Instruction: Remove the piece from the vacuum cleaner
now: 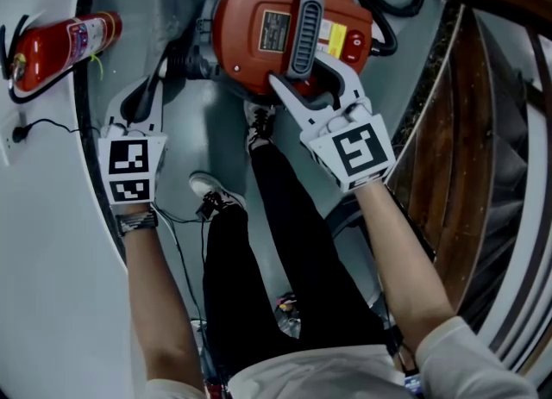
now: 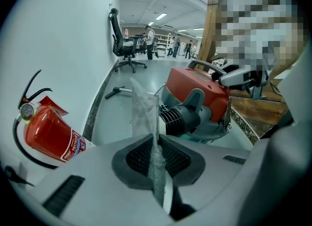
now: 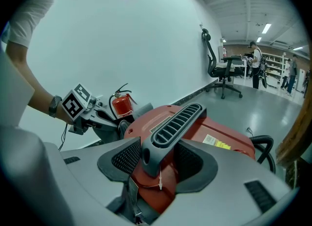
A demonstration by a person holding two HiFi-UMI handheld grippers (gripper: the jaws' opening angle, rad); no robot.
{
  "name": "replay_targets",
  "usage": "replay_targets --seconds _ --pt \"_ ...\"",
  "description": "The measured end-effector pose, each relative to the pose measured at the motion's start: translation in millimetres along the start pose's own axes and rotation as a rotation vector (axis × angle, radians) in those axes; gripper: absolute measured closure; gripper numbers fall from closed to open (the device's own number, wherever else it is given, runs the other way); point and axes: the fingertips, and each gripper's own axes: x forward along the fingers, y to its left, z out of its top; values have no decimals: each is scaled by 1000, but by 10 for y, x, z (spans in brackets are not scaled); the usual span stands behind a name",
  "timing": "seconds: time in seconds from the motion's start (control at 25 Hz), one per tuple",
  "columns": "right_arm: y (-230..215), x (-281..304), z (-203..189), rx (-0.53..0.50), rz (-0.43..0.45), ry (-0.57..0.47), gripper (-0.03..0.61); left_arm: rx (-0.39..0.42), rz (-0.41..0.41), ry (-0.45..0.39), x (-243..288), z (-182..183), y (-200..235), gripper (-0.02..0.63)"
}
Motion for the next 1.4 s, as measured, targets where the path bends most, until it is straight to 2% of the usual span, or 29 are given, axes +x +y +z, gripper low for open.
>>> replay_targets --seconds 0.4,0.72,0.92,1.4 --pt "3 1 -3 -6 -1 0 360 -116 -10 -32 3 -2 27 581" --pt "4 -2 0 -12 -1 -1 360 -287 -25 -66 -1 -12 44 581" --pt "1 1 -3 -13 -3 -4 360 -345 -51 -77 11 -18 50 581" --pt "0 -3 -10 -16 -5 -3 360 -554 -137 -141 40 -50 93 580"
